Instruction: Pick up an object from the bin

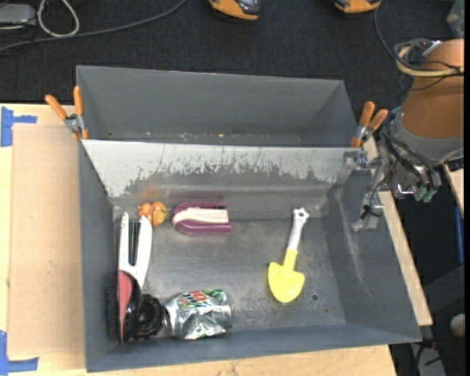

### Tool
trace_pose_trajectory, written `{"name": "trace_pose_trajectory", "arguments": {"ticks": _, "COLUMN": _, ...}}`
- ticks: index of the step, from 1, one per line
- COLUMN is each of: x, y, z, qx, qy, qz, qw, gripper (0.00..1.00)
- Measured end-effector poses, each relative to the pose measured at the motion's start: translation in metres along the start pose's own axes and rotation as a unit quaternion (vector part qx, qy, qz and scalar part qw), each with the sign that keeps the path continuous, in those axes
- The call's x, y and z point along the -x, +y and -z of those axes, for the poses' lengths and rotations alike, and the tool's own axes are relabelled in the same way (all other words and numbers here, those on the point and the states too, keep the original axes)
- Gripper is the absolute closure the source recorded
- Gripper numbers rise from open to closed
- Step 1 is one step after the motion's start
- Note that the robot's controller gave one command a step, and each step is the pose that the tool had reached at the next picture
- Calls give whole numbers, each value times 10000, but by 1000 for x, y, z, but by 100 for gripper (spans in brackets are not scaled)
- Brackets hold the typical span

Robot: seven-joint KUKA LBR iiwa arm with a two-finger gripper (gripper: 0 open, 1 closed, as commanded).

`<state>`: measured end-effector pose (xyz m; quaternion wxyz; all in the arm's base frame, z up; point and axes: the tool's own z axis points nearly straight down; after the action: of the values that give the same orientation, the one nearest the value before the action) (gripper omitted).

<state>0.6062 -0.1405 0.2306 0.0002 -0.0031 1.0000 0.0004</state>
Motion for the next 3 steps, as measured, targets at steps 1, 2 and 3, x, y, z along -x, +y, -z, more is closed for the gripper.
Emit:
{"name": "trace_pose_trajectory", "arguments": {"ticks": 1, "x": 0, "y": 0, "z": 0, "qx": -2, "qy": -4, "qz": 4, "qw": 10000, "gripper": 0}}
{"name": "trace_pose_trajectory", "arguments": {"ticks": 2, "x": -72, "y": 21, "z": -65, "qx": 1, "qy": -7, "qz": 214, "qw": 9998, "gripper": 0}}
{"name": "trace_pose_trajectory", "arguments": {"ticks": 3, "x": -96, "y": 29, "z": -87, "qx": 1, "qy": -1, "qz": 493, "qw": 9988, "gripper": 0}}
